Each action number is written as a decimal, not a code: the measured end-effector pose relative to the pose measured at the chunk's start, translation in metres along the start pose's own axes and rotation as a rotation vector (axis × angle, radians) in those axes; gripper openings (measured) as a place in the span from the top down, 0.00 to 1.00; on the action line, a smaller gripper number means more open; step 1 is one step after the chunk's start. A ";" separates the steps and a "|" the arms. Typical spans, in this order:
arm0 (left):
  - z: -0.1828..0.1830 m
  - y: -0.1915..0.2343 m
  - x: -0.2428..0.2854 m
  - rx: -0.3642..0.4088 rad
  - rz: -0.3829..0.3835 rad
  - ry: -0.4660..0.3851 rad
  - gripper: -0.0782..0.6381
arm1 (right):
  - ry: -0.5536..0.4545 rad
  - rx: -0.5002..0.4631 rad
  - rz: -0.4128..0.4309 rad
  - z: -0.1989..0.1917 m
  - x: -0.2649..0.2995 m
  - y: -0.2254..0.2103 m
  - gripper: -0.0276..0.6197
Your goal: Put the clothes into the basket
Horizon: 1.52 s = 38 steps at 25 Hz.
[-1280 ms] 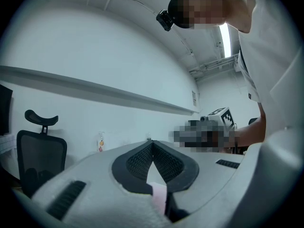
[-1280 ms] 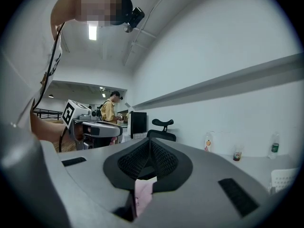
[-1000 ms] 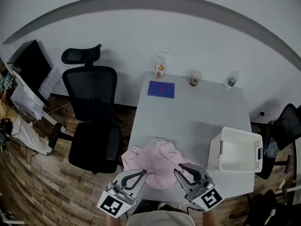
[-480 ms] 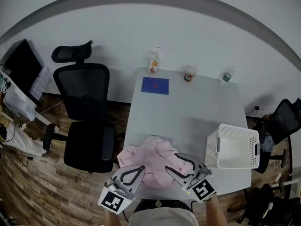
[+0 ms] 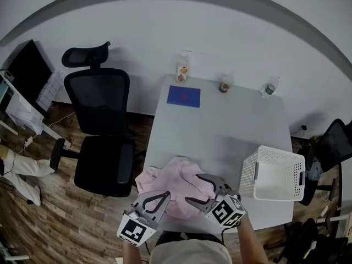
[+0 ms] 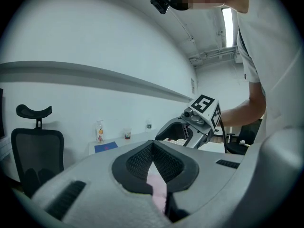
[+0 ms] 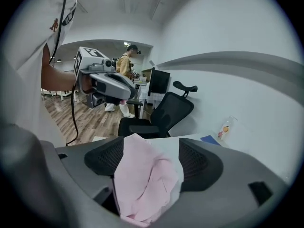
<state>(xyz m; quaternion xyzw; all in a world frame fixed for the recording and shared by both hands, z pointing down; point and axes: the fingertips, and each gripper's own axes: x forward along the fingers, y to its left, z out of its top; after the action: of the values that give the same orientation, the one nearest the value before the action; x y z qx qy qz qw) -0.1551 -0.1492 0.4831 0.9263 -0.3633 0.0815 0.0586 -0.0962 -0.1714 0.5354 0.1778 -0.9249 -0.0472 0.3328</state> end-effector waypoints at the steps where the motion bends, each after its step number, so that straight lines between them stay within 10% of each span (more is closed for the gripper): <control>1: -0.003 0.000 0.002 -0.003 0.002 0.005 0.88 | 0.020 -0.012 0.020 -0.005 0.004 0.002 0.41; 21: -0.048 0.003 0.026 -0.035 -0.029 0.079 0.88 | 0.243 0.005 0.223 -0.094 0.078 0.029 0.07; 38: -0.059 0.003 0.031 -0.047 -0.050 0.110 0.88 | 0.314 0.103 0.248 -0.149 0.128 0.034 0.07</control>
<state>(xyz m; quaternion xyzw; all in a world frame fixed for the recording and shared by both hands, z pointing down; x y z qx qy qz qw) -0.1409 -0.1620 0.5473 0.9276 -0.3378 0.1222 0.1022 -0.1038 -0.1811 0.7351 0.0845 -0.8777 0.0697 0.4666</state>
